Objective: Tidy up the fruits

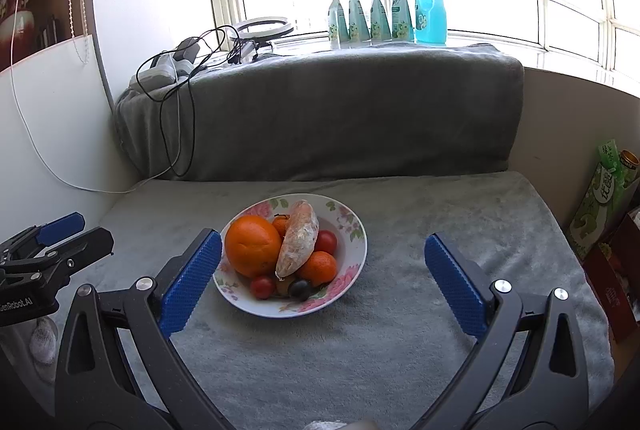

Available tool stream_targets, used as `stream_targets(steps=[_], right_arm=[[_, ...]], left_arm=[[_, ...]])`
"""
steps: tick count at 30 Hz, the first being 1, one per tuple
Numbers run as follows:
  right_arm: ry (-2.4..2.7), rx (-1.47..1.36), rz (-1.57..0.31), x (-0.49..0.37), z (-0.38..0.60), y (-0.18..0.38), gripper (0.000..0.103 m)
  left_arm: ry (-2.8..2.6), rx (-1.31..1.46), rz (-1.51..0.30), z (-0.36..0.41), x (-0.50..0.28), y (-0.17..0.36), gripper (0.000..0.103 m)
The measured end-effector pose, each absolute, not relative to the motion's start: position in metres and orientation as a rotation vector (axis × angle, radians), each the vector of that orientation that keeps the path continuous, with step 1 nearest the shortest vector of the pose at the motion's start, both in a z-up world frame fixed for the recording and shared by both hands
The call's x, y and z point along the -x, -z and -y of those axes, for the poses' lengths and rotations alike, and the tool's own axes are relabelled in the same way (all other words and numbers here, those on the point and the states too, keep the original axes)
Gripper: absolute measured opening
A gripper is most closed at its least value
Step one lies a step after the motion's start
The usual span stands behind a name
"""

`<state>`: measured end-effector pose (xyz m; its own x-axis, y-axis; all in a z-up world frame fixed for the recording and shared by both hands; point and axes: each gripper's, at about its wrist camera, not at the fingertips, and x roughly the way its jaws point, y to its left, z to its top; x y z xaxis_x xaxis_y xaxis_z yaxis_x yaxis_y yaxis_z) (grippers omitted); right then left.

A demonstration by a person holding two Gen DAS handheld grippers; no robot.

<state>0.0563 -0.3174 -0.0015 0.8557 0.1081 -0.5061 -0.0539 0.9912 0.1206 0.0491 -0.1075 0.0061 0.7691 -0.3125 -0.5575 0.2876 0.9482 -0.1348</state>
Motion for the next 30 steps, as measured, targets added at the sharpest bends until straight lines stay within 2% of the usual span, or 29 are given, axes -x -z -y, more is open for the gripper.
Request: stream_targets(steps=[30], right_arm=[[-0.076, -0.103, -0.565, -0.0599, 0.3176, 0.0087, 0.103]], left_arm=[[0.322, 0.04, -0.6, 0.1068, -0.0465, -0.0072, 0.09]])
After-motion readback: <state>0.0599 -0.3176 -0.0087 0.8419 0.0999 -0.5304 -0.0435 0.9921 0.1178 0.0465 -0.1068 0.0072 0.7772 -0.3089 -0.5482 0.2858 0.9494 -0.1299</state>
